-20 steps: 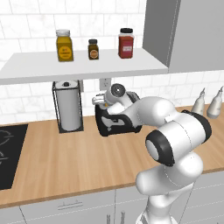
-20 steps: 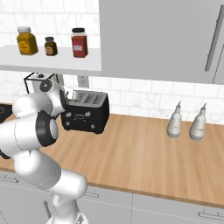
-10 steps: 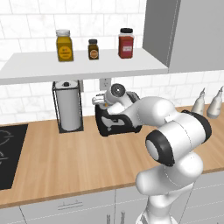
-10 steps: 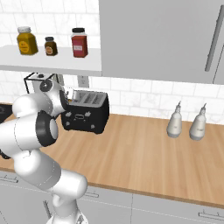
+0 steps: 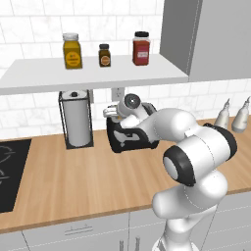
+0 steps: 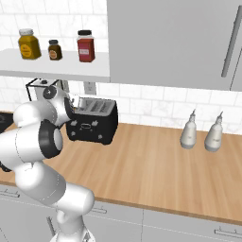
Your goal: Start the toaster. Once the lever pops up, take the bread to the plate on the dining counter.
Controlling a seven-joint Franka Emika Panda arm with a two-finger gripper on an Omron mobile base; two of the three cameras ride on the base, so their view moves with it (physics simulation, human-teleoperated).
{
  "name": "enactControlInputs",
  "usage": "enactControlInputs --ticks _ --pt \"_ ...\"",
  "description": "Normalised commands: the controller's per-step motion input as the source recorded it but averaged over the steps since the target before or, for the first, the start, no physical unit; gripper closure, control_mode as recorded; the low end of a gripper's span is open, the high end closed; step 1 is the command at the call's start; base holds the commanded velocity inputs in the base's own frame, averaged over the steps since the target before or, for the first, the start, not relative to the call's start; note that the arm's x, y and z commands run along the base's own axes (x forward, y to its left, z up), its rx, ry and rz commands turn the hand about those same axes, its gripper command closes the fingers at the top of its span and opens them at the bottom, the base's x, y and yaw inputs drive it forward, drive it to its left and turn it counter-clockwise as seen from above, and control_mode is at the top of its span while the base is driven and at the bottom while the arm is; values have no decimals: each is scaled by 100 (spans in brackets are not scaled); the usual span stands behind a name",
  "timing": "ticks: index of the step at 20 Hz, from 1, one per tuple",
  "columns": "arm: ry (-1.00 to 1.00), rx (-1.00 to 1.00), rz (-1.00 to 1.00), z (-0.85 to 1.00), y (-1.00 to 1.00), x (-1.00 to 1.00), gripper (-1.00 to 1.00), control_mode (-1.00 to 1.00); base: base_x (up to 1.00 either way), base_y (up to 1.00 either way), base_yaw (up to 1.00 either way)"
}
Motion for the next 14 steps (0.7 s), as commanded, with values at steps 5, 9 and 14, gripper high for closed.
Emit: enactControlInputs --ticks 5,9,14 --pt "0 0 0 0 0 0 -100 -100 0 0 0" --pt "0 0 0 0 0 0 -100 -100 0 0 0" --pt "0 0 0 0 0 0 -100 -100 0 0 0"
